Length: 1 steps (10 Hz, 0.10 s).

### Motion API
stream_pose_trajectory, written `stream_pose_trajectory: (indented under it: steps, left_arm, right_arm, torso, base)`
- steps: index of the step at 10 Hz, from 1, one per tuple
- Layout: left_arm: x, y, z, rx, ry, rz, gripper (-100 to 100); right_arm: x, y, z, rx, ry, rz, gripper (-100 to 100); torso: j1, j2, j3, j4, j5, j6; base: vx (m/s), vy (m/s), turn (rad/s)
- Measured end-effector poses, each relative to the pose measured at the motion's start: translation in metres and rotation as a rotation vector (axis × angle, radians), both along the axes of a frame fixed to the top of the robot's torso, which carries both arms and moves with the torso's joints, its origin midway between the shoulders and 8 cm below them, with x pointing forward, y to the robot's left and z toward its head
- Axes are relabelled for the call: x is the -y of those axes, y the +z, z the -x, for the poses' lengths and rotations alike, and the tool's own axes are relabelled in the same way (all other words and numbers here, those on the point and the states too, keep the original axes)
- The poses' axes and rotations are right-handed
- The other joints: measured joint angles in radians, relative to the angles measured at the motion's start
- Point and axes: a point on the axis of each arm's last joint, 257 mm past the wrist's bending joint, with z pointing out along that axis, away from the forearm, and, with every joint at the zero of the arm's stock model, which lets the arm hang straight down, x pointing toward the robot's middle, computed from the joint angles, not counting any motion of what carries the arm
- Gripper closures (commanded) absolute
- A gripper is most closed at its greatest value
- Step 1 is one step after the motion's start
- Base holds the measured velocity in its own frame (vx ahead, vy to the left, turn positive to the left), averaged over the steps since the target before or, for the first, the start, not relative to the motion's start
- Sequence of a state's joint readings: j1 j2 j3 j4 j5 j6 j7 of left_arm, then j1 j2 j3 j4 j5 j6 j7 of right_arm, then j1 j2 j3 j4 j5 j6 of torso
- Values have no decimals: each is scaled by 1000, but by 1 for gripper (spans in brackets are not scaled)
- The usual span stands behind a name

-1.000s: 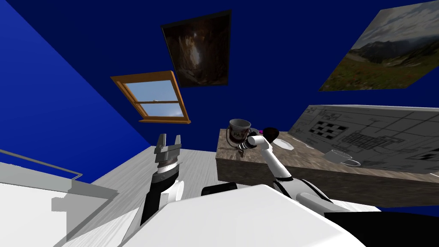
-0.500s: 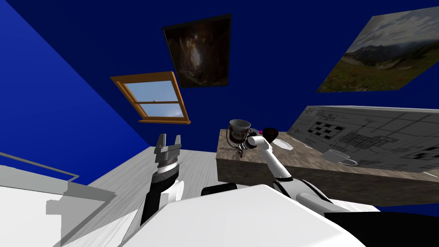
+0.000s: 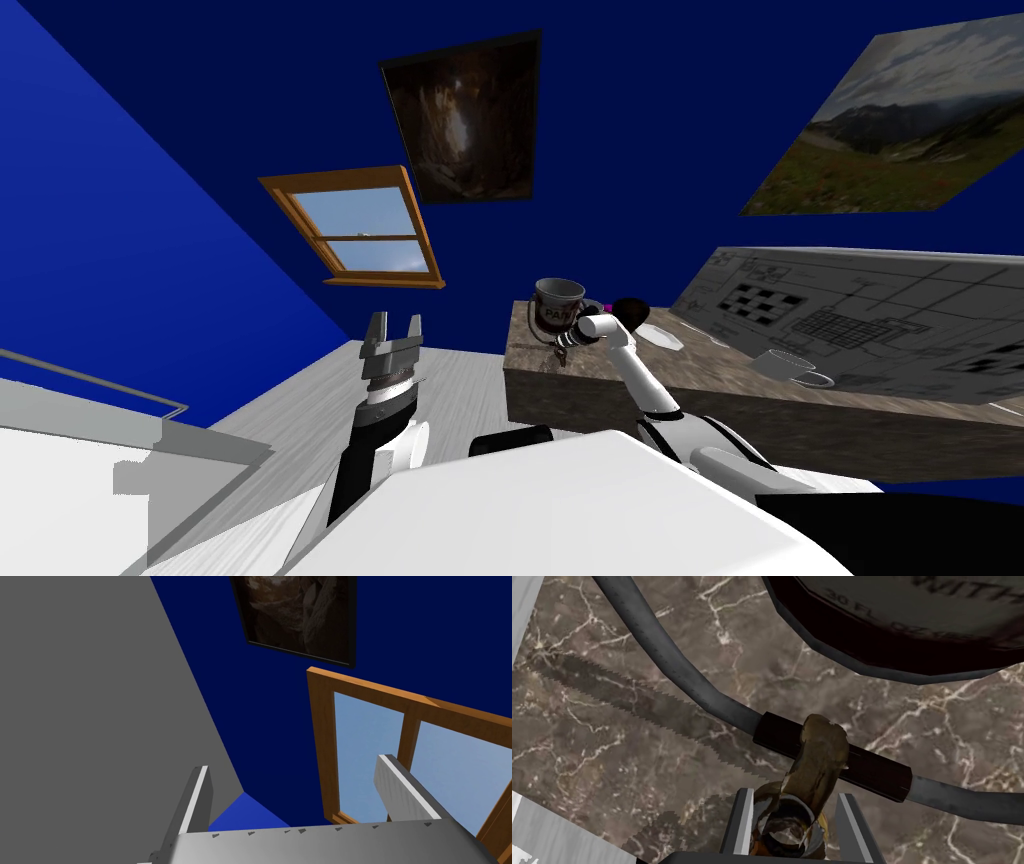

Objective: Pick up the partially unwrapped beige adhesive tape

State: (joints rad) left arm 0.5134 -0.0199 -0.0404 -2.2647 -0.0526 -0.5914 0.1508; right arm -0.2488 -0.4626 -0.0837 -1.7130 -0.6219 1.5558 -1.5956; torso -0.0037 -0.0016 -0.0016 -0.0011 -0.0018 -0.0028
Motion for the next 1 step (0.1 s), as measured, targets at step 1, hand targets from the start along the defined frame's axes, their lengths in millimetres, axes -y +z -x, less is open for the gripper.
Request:
stream_pose_trajectory:
  steps: [1]
  left_arm:
    - [0,0,0,0,0,0,0]
  right_arm:
    - [0,1,0,-1,-1,0,0]
  torso:
    - [0,-1,-1,0,0,0]
  base:
    - [0,0,0]
